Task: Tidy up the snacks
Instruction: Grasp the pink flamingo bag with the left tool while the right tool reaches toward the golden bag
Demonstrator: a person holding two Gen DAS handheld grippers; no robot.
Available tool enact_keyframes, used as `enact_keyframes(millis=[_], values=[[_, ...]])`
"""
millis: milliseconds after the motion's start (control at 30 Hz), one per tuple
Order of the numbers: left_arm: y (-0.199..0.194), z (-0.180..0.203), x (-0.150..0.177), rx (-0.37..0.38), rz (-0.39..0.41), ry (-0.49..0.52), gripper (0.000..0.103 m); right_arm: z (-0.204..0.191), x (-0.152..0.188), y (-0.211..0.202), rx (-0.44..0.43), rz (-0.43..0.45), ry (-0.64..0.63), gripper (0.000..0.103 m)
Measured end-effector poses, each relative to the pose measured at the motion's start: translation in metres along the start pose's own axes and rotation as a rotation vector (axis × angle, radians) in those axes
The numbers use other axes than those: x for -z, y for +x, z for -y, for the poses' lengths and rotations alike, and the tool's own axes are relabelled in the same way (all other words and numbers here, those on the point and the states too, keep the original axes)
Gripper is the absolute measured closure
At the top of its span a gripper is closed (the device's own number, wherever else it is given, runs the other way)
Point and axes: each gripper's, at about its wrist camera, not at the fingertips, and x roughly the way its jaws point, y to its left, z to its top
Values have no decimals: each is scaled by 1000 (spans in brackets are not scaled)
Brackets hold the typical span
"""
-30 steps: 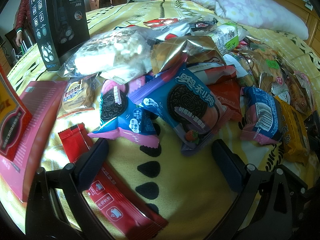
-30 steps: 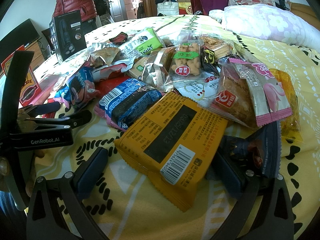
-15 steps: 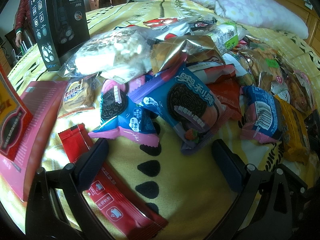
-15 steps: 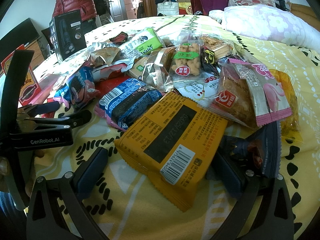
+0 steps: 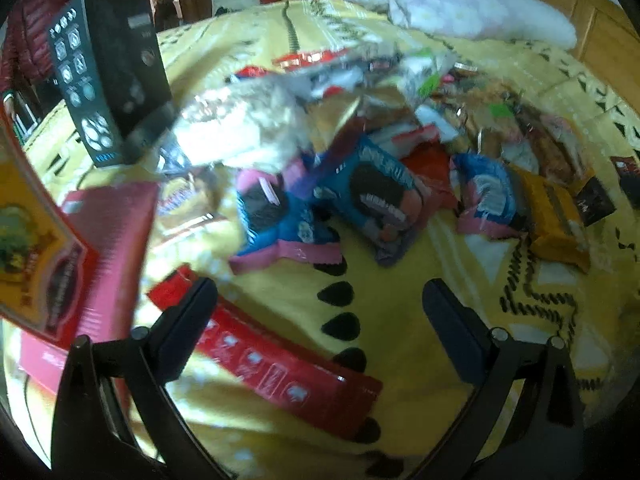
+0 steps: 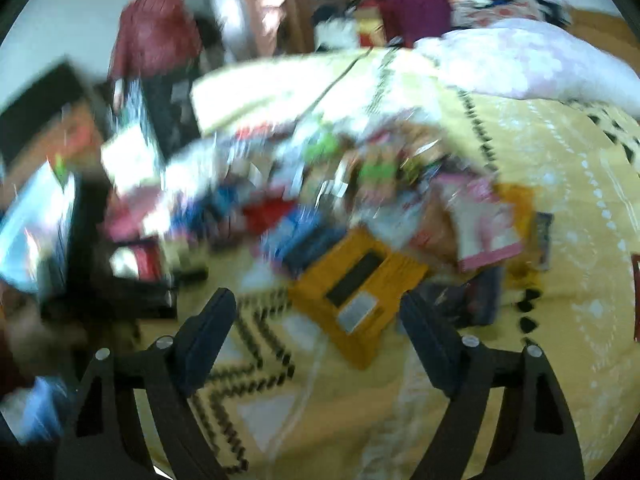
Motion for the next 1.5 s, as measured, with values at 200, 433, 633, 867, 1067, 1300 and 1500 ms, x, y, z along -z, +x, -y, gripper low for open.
enact_keyframes(millis=[200, 433, 633, 867, 1067, 1300, 1500], values=[[-24, -1, 2, 30, 30, 1, 1, 133, -37, 16, 147, 55, 352, 24], [-25, -5, 7, 50, -8, -23, 0, 167, -35, 96, 9, -82, 575, 29], [-30, -15, 8, 49, -10, -64, 0, 67, -42, 120, -124, -156, 378, 25], [-42, -23, 17, 39, 0, -90, 0, 13, -63, 81, -211, -120, 219, 23], [-41, -34, 28, 80, -31, -165, 0, 25, -47, 19, -76, -42, 162, 14], [-39, -9, 9, 331, -74, -172, 10, 28, 19, -8, -77, -107, 230, 14], [-19, 38, -22, 489, -31, -104, 8, 31, 53, -15, -110, -135, 290, 14]])
